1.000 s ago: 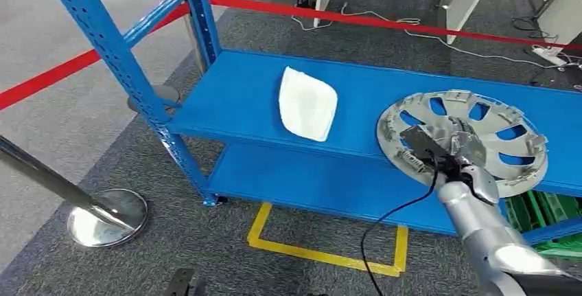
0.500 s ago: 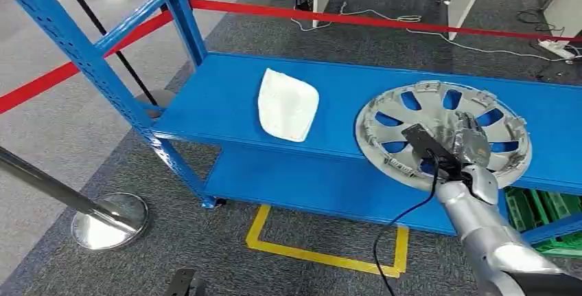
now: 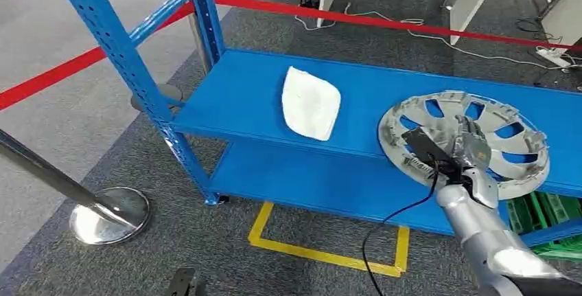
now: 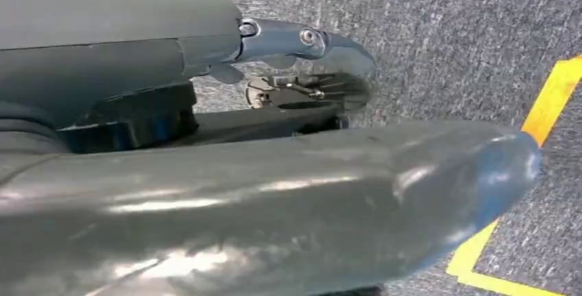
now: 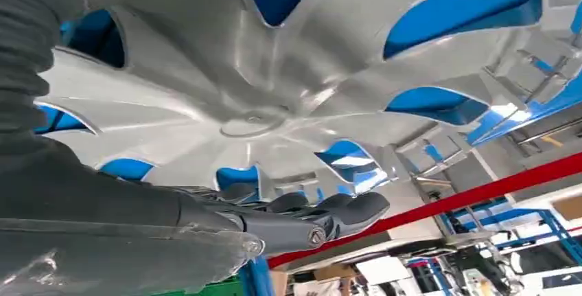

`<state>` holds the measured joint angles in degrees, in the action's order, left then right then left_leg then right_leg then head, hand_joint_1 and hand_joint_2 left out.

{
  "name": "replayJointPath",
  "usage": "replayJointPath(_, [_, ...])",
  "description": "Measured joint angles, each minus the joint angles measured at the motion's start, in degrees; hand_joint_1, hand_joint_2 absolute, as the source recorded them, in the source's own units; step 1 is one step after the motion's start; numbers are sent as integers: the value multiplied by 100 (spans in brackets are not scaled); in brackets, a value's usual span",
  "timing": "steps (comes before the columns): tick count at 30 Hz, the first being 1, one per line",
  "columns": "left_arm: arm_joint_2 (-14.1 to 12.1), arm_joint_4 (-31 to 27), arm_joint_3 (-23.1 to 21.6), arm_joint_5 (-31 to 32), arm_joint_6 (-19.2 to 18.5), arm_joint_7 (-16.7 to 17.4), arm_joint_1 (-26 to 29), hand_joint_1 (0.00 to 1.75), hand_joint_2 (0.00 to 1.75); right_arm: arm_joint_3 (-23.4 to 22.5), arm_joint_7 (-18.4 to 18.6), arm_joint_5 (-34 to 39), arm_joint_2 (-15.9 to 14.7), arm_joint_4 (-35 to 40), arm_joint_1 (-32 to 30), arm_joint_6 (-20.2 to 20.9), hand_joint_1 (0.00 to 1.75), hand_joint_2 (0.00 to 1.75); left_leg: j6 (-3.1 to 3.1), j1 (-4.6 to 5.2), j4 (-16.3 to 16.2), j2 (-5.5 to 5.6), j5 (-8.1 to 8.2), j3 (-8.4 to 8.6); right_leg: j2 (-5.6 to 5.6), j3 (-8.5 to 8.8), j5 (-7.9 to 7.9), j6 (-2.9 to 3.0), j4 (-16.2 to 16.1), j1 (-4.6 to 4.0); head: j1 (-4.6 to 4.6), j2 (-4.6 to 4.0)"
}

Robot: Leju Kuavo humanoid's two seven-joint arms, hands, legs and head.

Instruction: Take the parts from the cabinet and place them on the table.

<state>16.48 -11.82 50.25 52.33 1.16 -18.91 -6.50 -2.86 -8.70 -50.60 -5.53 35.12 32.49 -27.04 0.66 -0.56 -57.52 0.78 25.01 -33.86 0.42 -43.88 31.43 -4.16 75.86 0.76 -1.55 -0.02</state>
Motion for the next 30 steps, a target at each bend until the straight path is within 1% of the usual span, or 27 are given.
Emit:
replayJointPath(1, [0,0,2,0,0,0,1,0,0,0,-26,-2,0,2,-36,-142,0,175,3,0,0,0,3,5,0,-92,5,-4,161,0,4,0])
replayJointPath(2, [0,0,2,2,0,0,1,0,0,0,-41,-11,2,28,-63,-293,0,175,1,-2,-1,1,8,14,-1,-31,-129,-4,18,1,0,0])
replayJointPath(3, [2,0,2,4,2,0,1,0,0,0,-50,-26,2,55,-69,-418,0,175,-9,-6,-2,2,16,27,-2,138,-352,-1,-344,8,0,0])
replayJointPath(4, [4,0,2,11,4,0,0,0,0,0,-48,-64,7,110,-69,-582,0,175,-35,-17,-7,2,33,51,-6,413,-624,-8,-892,20,4,0])
replayJointPath(5, [7,0,2,32,7,0,-1,0,0,0,-50,-106,11,182,-70,-794,0,175,-72,-23,-15,3,57,73,-14,695,-849,-22,-1430,38,0,0])
replayJointPath(6, [-11,0,2,42,9,0,-7,0,0,-2,-55,-138,33,223,-56,-971,0,175,-117,26,-27,8,82,54,1,840,-729,-29,-1607,24,-11,0])
replayJointPath(7, [-2,0,2,48,17,9,-8,0,0,-39,-98,-220,68,322,-76,-1099,0,175,-136,31,-48,11,74,37,29,814,-756,73,-1624,27,-13,0])
replayJointPath(9, [0,0,2,65,30,22,-7,0,0,-257,-423,-432,216,696,-221,-1193,0,175,-190,22,1,12,37,37,28,770,-755,141,-1607,2,18,0])
replayJointPath(11, [0,0,0,85,42,24,-12,0,0,-519,-823,-367,392,1041,-268,-1215,0,175,-254,12,-22,2,96,35,27,784,-767,229,-1629,26,11,0])
replayJointPath(12, [0,0,0,112,42,24,-18,0,0,-614,-1206,-60,483,1282,-300,-1202,0,175,-284,15,-227,-4,239,-54,21,796,-760,268,-1633,28,55,0])
replayJointPath(13, [0,0,-6,144,22,24,-19,0,0,-601,-1533,299,573,1520,-347,-1180,0,175,-303,13,-633,-5,452,-253,21,795,-759,292,-1632,26,61,0])
replayJointPath(14, [0,0,-7,170,15,30,-19,0,0,-558,-1653,467,663,1740,-390,-1180,0,175,-316,13,-1099,-5,655,-485,18,794,-753,305,-1632,21,68,0])
replayJointPath(15, [0,0,-9,190,4,41,-19,0,0,-494,-1542,492,727,1909,-436,-1186,0,175,-323,14,-1522,-5,799,-707,18,794,-754,312,-1632,13,66,0])
replayJointPath(16, [0,0,-15,216,4,52,-21,0,0,-414,-1328,529,791,2073,-484,-1197,0,175,-321,15,-1772,-5,829,-860,17,795,-750,318,-1631,6,66,0])
replayJointPath(17, [0,0,-17,223,4,66,-22,0,0,-325,-1157,553,824,2230,-520,-1199,0,175,-310,15,-1737,-5,721,-875,18,798,-749,319,-1631,3,68,0])
replayJointPath(18, [0,0,-20,232,4,76,-24,0,0,-198,-1034,599,854,2421,-537,-1199,0,175,-287,16,-1479,-5,496,-772,19,799,-749,319,-1631,-1,68,0])
replayJointPath(19, [0,0,-22,234,0,83,-25,0,0,-96,-979,649,870,2540,-533,-1197,0,175,-260,18,-1078,-5,246,-580,25,805,-749,317,-1631,-1,68,0])
replayJointPath(20, [-2,0,-22,238,-2,87,-26,0,0,0,-933,735,870,2674,-521,-1182,0,175,-233,18,-578,-8,2,-323,28,814,-747,310,-1631,1,68,0])
replayJointPath(21, [0,0,-24,238,-6,87,-30,0,0,79,-931,857,870,2798,-520,-1149,0,175,-207,20,-234,-9,-93,-141,28,806,-749,290,-1626,-14,68,0])
replayJointPath(22, [2,0,-24,240,-11,87,-39,0,0,173,-960,1002,870,2949,-524,-1107,0,175,-201,20,7,-3,-27,-41,41,773,-728,256,-1573,-56,77,0])
replayJointPath(23, [4,0,-22,240,-18,85,-46,0,0,297,-1010,1132,870,3125,-536,-1060,0,175,-193,22,-38,-5,-21,-88,40,759,-753,218,-1610,-45,50,0])
replayJointPath(24, [4,0,-22,240,-17,85,-44,0,0,384,-1036,1197,870,3234,-552,-1025,0,175,-167,38,-39,0,-13,-90,37,769,-761,191,-1634,-32,74,0])
replayJointPath(25, [4,0,-22,240,-17,85,-43,0,0,440,-1045,1250,870,3316,-573,-1000,0,175,-134,41,-27,1,-25,-87,36,786,-771,151,-1661,-27,57,0])
replayJointPath(26, [20,0,-22,238,-17,83,-43,0,0,509,-1042,1373,870,3446,-596,-895,0,175,-79,-1,17,0,-66,-70,33,759,-751,121,-1648,-20,66,0])
replayJointPath(27, [20,0,-20,236,-17,74,-44,0,0,549,-1034,1533,870,3535,-603,-736,0,175,-65,1,23,-1,-72,-67,15,700,-635,103,-1520,-20,44,0])
replayJointPath(28, [20,0,-20,225,-17,66,-45,0,0,610,-1016,1631,870,3600,-605,-600,0,175,-43,1,22,-3,-71,-66,8,557,-415,87,-1177,-20,22,0])
replayJointPath(30, [20,0,-20,221,-20,52,-43,0,0,700,-994,1775,870,3674,-651,-421,0,175,-27,4,22,-4,-66,-68,8,155,-10,61,-275,-20,24,0])
